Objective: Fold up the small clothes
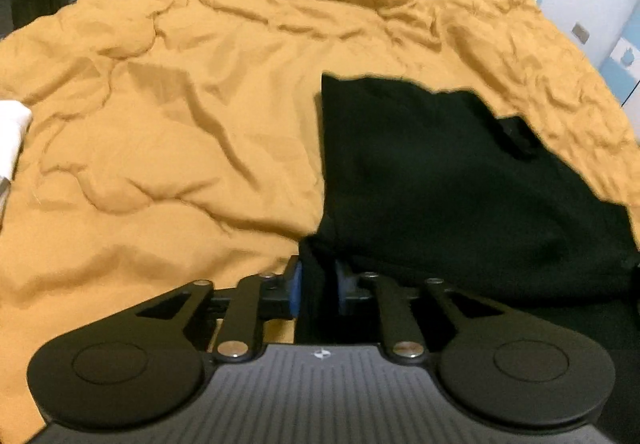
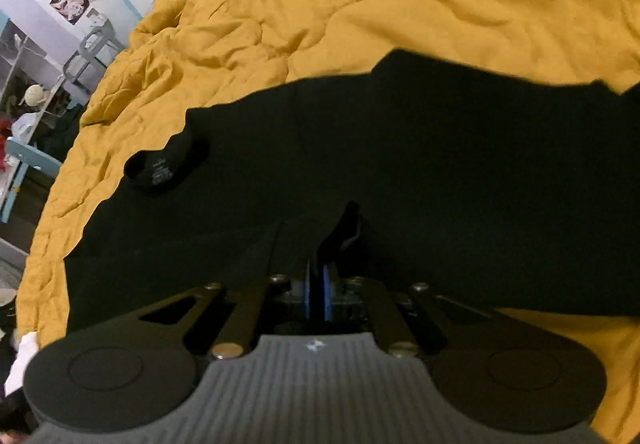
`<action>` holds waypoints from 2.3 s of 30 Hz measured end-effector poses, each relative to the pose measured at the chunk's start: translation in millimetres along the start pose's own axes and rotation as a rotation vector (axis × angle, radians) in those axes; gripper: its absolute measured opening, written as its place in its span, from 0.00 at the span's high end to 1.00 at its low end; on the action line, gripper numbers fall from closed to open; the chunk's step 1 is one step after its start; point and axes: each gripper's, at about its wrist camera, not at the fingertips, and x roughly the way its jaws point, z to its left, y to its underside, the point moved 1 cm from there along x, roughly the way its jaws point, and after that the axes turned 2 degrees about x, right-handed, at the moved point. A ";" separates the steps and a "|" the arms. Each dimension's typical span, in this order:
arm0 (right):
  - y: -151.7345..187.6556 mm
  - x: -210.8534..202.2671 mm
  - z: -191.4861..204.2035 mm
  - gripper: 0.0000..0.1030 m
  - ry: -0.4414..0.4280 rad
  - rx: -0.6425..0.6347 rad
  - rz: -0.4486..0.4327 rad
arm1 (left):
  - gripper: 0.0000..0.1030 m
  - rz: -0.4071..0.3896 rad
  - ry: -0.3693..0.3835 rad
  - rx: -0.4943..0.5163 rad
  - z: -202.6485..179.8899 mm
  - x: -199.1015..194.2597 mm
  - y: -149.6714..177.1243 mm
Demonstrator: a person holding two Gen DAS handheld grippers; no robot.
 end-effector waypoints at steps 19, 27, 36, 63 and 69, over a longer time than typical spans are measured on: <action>2.7 -24.4 19.1 0.98 -0.051 -0.130 -0.041 | 0.99 -0.181 -0.037 -0.209 -9.2 64.0 -50.1; -8.7 -35.1 18.1 0.99 -0.151 -0.183 -0.181 | 1.00 -0.279 -0.083 -0.192 -4.9 40.1 -55.1; -4.3 -16.8 -2.7 0.84 0.009 -0.138 -0.152 | 0.95 -0.173 -0.177 -0.087 -11.5 44.4 -46.8; 5.9 -247.8 -341.7 0.54 0.133 0.745 -0.564 | 0.56 -0.132 -0.177 0.035 -68.5 -55.2 -17.6; -9.3 -250.7 -326.2 1.00 0.136 0.678 -0.619 | 0.56 -0.136 -0.201 0.017 -62.5 -68.5 -16.4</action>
